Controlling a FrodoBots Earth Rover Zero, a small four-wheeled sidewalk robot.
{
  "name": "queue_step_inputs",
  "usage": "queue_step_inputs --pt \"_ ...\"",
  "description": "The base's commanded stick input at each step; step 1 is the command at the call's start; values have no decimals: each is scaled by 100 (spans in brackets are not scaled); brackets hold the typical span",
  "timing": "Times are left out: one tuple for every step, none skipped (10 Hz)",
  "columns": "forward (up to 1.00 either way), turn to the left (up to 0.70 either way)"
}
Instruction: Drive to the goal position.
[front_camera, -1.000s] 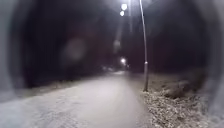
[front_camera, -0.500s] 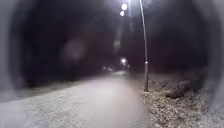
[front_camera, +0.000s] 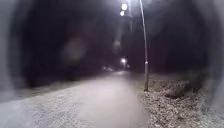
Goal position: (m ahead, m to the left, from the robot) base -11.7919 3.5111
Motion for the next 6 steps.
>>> queue_step_inputs --pt "0 -70" --pt "0 -70" --pt "0 -70" --pt "0 -70" --pt "0 -70" --pt "0 -70"
